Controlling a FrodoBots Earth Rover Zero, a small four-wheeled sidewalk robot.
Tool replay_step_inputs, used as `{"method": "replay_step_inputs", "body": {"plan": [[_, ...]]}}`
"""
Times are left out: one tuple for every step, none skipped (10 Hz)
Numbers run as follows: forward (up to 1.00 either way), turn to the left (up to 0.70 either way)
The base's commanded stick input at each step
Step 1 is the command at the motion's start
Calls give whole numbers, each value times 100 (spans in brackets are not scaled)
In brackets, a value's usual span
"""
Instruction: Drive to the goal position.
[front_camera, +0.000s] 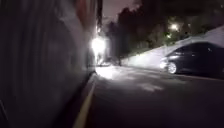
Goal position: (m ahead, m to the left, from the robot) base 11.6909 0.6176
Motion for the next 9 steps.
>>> {"method": "replay_step_inputs", "body": {"plan": [[0,0],[0,0],[0,0],[6,0],[22,0],[42,0],[45,0],[45,13],[45,24]]}}
